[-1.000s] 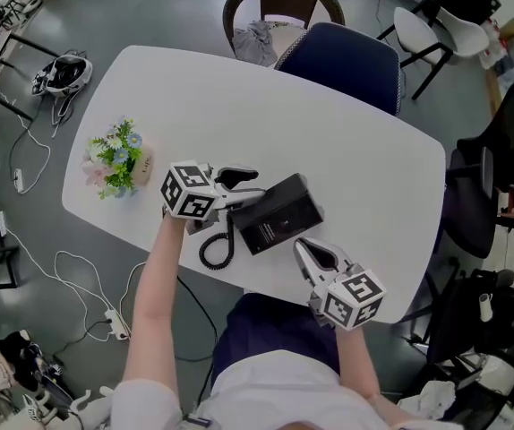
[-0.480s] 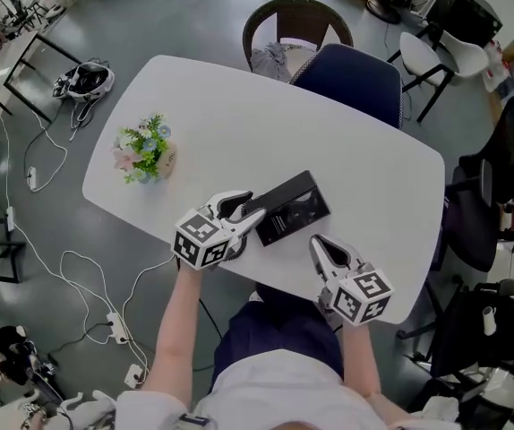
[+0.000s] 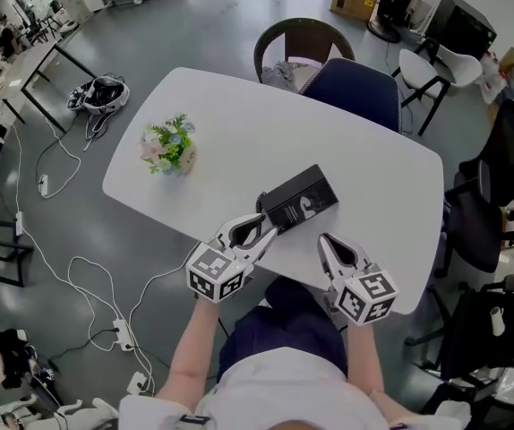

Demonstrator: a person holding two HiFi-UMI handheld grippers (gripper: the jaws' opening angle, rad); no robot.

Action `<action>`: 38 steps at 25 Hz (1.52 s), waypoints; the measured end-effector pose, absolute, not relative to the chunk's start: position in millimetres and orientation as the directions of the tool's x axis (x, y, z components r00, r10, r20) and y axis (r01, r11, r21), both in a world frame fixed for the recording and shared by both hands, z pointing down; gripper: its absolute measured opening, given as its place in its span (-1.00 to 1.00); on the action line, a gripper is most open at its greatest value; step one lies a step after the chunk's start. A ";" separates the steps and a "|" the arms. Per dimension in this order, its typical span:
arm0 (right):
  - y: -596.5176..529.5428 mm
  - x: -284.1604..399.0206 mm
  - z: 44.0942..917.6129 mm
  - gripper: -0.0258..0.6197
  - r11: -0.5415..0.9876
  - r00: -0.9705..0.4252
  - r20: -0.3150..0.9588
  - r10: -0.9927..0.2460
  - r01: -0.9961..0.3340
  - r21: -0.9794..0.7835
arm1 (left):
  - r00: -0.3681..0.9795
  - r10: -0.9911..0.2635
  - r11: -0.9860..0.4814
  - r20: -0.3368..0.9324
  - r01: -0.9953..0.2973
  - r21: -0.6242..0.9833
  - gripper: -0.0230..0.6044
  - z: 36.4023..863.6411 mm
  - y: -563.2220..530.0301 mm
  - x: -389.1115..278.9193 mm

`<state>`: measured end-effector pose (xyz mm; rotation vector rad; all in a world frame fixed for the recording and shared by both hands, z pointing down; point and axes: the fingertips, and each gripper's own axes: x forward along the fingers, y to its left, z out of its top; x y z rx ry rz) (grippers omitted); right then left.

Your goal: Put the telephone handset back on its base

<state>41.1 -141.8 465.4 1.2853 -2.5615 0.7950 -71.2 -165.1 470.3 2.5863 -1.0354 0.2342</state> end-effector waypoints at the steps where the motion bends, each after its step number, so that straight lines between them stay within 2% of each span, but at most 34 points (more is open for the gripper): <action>1: -139.9 39.8 463.1 -0.79 0.489 -0.612 0.368 -0.700 -0.787 -0.377 | 0.703 -0.662 -0.661 0.261 -0.711 0.238 -0.46 464.6 -162.0 -74.5; 10: -127.0 30.5 444.4 -0.79 0.514 -0.603 0.321 -0.731 -0.795 -0.321 | 0.542 -0.810 -0.522 0.224 -0.841 0.145 -0.50 437.2 -135.4 -110.6; 15: -128.2 39.8 428.8 -0.79 0.513 -0.567 0.299 -0.767 -0.823 -0.243 | 0.470 -0.861 -0.457 0.195 -0.883 0.106 -0.60 425.5 -121.3 -125.6; 25: -113.2 40.2 391.4 -0.79 0.530 -0.545 0.190 -0.816 -0.838 -0.131 | 0.407 -0.889 -0.396 0.210 -0.913 0.093 -0.87 420.2 -105.5 -125.9; 38: -112.3 52.3 404.5 -0.80 0.452 -0.469 0.237 -0.851 -0.883 -0.123 | 0.400 -0.885 -0.390 0.240 -0.917 0.089 -0.88 426.4 -94.0 -130.7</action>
